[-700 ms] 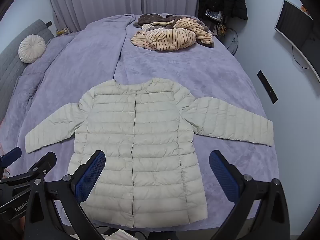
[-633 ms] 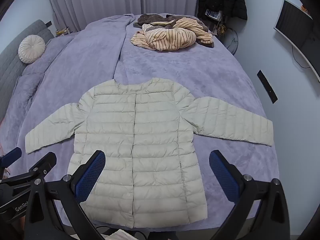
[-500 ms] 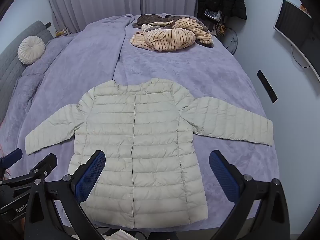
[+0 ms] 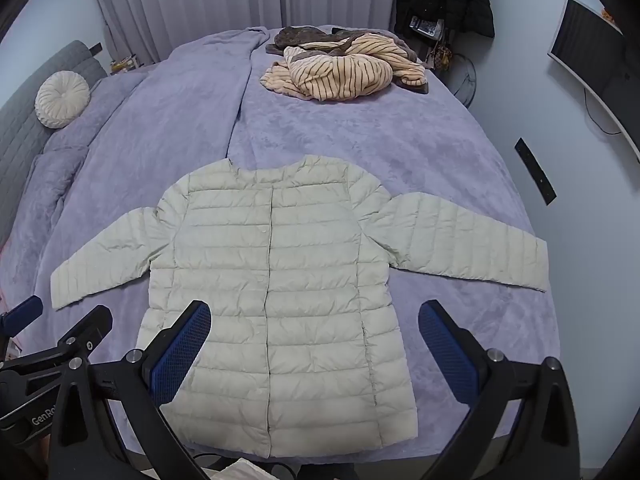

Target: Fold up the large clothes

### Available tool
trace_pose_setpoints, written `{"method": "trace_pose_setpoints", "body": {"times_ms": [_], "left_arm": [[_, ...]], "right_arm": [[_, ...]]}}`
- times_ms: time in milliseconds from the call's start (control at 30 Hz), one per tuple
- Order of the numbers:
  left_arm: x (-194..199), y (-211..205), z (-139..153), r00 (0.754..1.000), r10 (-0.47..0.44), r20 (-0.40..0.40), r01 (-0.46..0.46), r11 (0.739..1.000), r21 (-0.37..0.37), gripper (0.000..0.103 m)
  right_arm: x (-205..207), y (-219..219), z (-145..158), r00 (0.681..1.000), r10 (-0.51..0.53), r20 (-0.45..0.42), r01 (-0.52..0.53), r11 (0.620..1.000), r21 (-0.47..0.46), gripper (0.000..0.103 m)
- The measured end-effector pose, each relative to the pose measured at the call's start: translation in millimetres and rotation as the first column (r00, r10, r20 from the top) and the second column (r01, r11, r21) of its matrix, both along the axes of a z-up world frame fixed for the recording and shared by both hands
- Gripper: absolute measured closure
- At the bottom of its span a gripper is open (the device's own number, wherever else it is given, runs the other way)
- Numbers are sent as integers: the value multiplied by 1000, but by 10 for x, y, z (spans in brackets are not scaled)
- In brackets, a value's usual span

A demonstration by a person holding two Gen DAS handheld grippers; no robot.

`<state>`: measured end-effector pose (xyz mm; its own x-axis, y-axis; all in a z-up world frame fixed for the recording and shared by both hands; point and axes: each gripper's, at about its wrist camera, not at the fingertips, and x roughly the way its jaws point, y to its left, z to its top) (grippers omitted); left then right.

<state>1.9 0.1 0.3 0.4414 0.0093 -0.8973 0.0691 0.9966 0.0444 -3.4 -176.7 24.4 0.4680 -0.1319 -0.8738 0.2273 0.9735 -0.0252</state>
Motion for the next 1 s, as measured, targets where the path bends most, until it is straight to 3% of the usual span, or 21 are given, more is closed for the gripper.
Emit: {"method": "trace_pose_setpoints", "body": {"times_ms": [1000], "left_arm": [[13, 34, -69, 1000, 6, -11, -6, 1000, 5, 0]], "right_arm": [[21, 19, -33, 1000, 0, -4, 0, 1000, 2, 0]]}}
